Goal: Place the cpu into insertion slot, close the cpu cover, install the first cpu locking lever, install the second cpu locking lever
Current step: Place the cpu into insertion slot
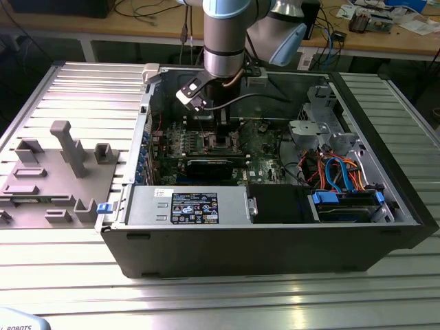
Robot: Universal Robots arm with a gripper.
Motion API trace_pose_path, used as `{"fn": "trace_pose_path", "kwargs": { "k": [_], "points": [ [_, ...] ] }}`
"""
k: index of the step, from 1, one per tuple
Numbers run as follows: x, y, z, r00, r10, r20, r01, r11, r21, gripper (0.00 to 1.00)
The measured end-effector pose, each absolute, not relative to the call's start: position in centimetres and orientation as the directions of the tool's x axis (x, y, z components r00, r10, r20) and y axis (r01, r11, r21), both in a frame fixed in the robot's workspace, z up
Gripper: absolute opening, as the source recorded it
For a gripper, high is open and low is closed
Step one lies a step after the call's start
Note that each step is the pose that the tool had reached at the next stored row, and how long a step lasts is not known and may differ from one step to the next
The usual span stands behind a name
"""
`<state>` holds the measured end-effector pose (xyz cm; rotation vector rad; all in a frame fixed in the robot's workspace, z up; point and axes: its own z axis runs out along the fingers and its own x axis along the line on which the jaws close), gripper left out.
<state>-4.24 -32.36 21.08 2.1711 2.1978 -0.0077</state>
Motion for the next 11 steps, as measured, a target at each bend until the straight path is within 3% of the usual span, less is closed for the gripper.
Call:
{"fn": "trace_pose_path", "kwargs": {
  "k": [5,11],
  "points": [
    [-4.27,-32.47,21.14,-0.035,0.999,-0.041,0.999,0.036,0.033,0.11],
    [-4.31,-32.86,20.82,-0.057,0.998,-0.041,0.998,0.058,0.033,0.11]
  ]
}}
